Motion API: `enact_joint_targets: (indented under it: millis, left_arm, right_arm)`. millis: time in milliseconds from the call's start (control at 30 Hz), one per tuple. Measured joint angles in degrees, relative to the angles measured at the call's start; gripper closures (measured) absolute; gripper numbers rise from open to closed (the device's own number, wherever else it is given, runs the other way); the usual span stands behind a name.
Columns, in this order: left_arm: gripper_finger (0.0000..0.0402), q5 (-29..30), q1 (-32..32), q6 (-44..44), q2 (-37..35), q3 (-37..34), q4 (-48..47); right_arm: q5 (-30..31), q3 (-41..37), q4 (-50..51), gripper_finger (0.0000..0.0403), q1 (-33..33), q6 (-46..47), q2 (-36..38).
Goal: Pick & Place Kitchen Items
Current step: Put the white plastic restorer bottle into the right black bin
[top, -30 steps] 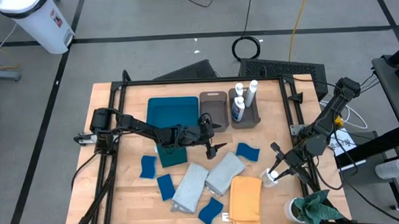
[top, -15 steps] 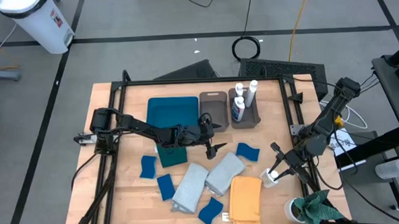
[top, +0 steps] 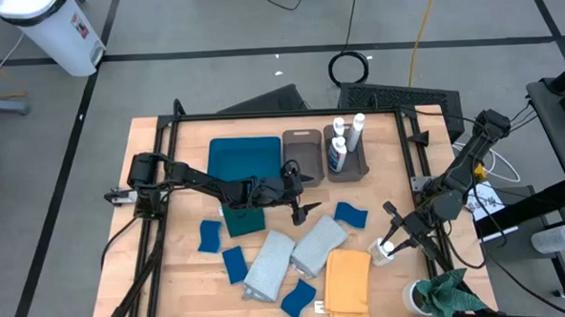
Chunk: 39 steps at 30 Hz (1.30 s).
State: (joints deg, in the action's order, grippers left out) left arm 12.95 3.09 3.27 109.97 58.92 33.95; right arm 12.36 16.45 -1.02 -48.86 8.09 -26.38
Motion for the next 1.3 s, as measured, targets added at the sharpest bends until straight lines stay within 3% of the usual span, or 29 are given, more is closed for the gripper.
enact_joint_targets:
  millis: [367,567,1300]
  left_arm:
    - [0.0005,0.0,-0.01,0.02,0.0,-0.02,0.01]
    - [0.0005,0.0,-0.02,0.02,0.0,-0.02,0.02]
    - [0.0005,-0.01,-0.02,0.0,0.0,-0.02,0.02]
  right_arm:
    - [0.02,-0.01,-0.91,0.031,0.0,-0.23,1.37]
    - [4.05,-0.01,-1.15,0.031,0.02,-1.42,2.24]
    - [4.11,-0.01,-2.46,0.031,0.02,-3.11,5.74]
